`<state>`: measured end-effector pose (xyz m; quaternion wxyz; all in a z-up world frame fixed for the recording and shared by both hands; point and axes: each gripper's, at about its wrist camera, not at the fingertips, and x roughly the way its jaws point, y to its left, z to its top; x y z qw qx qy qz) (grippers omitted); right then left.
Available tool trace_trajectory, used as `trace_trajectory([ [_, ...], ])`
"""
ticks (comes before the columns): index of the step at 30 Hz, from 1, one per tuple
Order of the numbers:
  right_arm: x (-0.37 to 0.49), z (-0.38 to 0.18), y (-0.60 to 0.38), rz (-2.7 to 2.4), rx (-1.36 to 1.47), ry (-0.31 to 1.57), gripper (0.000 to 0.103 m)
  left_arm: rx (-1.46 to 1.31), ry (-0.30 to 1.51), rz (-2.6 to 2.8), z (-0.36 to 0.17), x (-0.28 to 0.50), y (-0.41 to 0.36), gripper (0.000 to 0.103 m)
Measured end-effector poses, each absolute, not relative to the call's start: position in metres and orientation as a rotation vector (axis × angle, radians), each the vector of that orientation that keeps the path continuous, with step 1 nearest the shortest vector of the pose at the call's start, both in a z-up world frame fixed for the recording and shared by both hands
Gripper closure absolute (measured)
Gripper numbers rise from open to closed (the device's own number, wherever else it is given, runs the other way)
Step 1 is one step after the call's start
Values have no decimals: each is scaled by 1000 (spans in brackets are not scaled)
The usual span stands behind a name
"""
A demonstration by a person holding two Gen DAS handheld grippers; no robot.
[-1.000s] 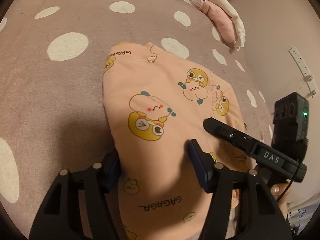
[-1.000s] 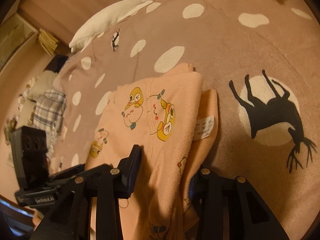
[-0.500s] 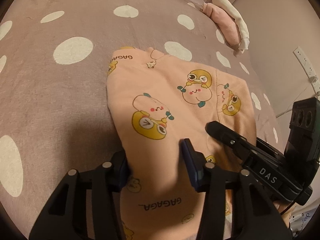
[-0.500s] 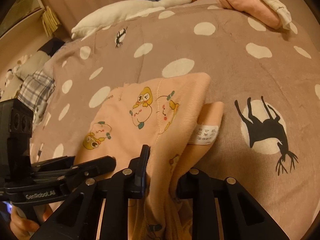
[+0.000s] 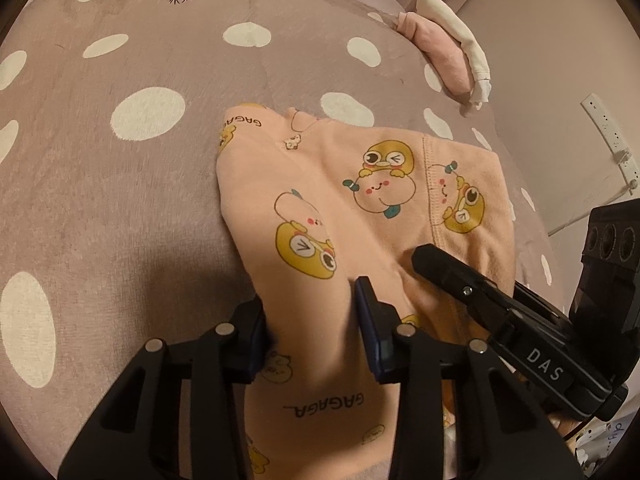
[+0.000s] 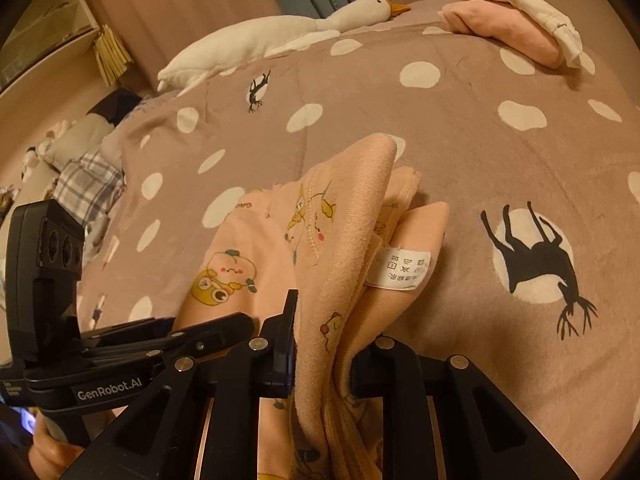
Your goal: Fold small clothes
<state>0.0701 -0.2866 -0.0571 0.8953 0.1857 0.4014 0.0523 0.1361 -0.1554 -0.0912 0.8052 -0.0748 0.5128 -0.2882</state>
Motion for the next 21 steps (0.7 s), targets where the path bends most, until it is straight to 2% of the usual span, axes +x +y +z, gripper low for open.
trace_trajectory([
  [21,43,-27,-274,141,372,752,83,-212,1059,-666,-71,116,-149,72],
])
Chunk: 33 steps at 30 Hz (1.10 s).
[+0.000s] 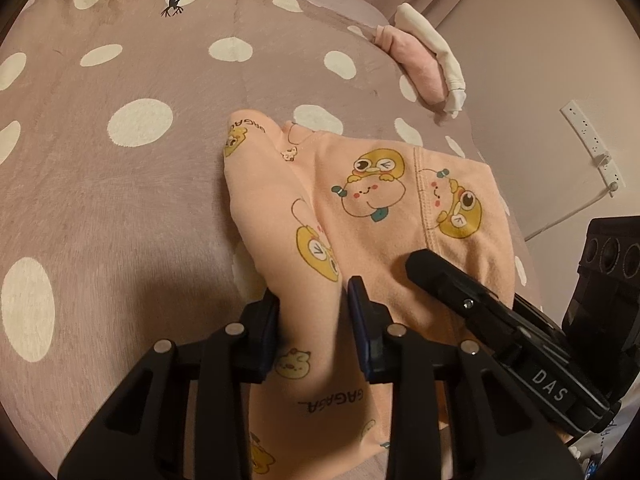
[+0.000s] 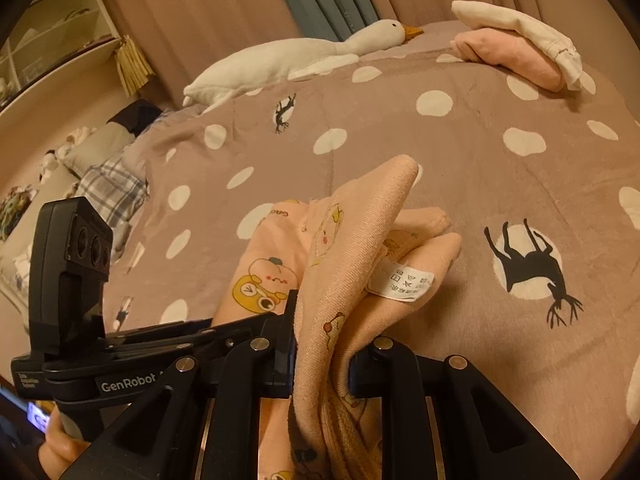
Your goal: Fold small clothes
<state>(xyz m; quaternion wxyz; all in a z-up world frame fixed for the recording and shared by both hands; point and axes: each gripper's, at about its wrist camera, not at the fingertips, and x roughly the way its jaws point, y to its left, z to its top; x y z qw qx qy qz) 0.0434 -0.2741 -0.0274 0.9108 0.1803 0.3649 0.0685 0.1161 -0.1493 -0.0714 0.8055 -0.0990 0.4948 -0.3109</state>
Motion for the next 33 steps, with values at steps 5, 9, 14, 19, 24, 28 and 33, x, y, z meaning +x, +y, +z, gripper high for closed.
trace_trajectory([
  [5,32,-18,-272,152,366,731,83,-207,1038,-680,-62,107,-147,72],
  [9,25,-14,-270,159,367,724,83,-206,1030,-684,-58,102,-145,72],
  [14,18,-9,-265,165,357,720,83,-201,1020,-684,-54,92,-139,72],
  [19,10,-4,-258,172,352,715,83,-202,1009,-679,-50,84,-133,72],
  [24,3,2,-249,185,337,709,83,-208,996,-673,-47,73,-126,72],
  [28,-1,5,-242,196,327,705,83,-208,984,-665,-44,66,-119,72],
  [33,-5,8,-235,216,329,703,83,-213,976,-652,-41,59,-109,72],
])
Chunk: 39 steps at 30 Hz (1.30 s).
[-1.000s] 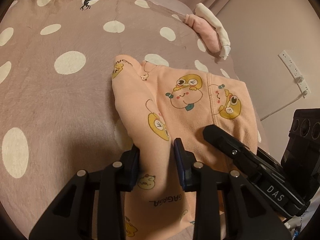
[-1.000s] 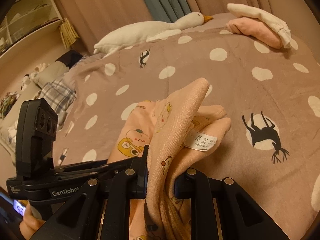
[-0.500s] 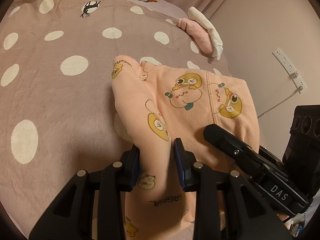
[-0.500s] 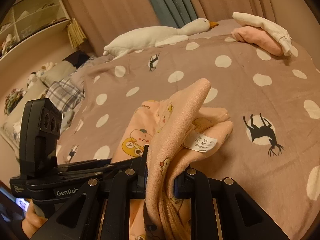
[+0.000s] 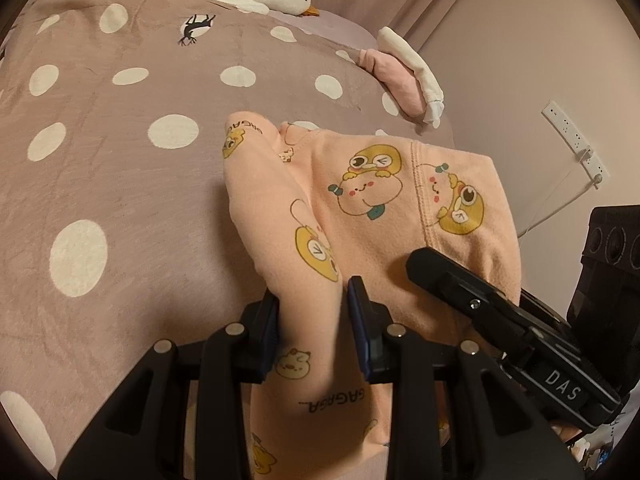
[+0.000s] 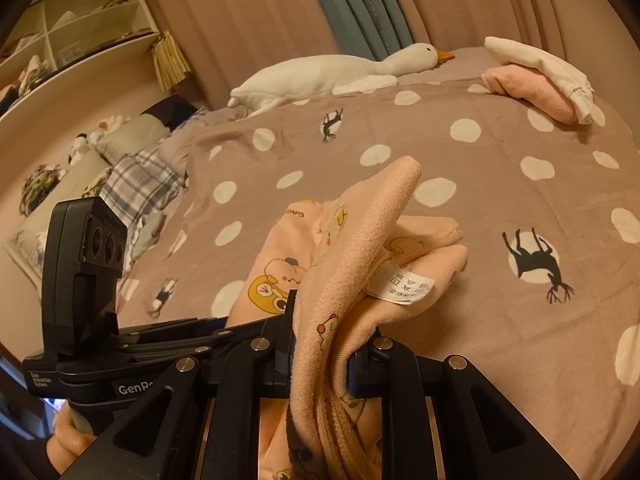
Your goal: Fold small clothes
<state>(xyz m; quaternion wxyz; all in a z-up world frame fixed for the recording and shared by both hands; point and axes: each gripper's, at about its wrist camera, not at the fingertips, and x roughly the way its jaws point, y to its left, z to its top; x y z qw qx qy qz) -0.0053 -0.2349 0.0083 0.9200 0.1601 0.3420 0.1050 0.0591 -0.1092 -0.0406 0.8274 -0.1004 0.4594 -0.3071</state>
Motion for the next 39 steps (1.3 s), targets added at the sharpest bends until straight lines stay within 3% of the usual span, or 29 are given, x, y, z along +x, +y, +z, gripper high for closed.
trace_trajectory([
  [39,16,17,-148,341,212,728,83,-333,931,-534,-38,46,-11,72],
])
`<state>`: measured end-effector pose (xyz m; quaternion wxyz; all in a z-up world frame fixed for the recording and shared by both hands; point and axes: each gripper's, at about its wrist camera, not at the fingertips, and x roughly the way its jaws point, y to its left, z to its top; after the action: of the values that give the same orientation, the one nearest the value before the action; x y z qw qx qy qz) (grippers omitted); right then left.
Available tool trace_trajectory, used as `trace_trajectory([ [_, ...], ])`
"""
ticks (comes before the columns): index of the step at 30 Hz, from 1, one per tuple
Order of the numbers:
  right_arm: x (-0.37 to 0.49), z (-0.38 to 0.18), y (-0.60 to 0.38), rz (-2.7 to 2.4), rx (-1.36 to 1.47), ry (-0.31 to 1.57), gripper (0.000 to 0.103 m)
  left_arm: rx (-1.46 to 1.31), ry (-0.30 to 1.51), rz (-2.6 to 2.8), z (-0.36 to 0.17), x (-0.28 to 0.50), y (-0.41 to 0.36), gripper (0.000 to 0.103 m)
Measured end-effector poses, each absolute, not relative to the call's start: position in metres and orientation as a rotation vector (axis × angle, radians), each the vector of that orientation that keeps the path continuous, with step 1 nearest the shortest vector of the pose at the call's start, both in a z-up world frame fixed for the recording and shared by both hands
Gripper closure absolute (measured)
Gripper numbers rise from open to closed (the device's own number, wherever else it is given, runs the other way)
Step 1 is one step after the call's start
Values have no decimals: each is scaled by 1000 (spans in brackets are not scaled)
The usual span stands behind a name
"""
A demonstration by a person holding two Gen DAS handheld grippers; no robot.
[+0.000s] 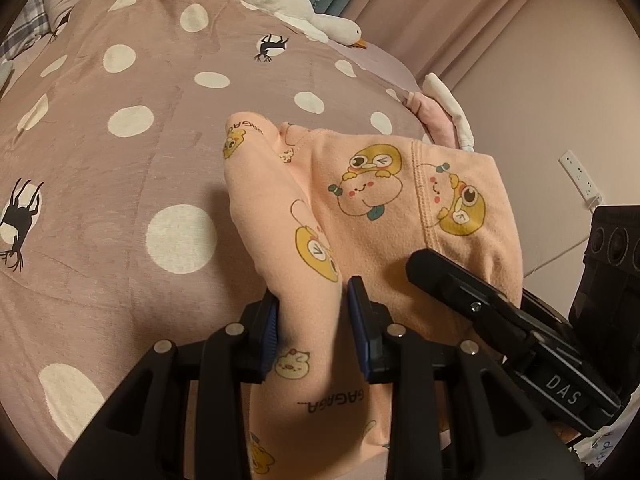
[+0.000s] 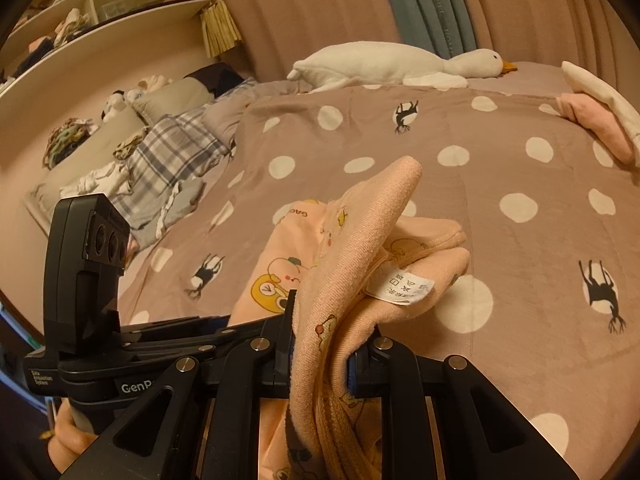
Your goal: Fold small clothes
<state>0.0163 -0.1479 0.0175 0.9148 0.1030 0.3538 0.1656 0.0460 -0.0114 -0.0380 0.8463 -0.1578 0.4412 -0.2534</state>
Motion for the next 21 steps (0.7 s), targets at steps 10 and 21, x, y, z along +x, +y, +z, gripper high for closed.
trace_trajectory([
  [10,27,15,-136,355,199,738,83,-354,930,-520,-42,58,3,72],
  [21,38,12,-134,360,202,746,83,-352,944,-513,-46,81,4,72],
])
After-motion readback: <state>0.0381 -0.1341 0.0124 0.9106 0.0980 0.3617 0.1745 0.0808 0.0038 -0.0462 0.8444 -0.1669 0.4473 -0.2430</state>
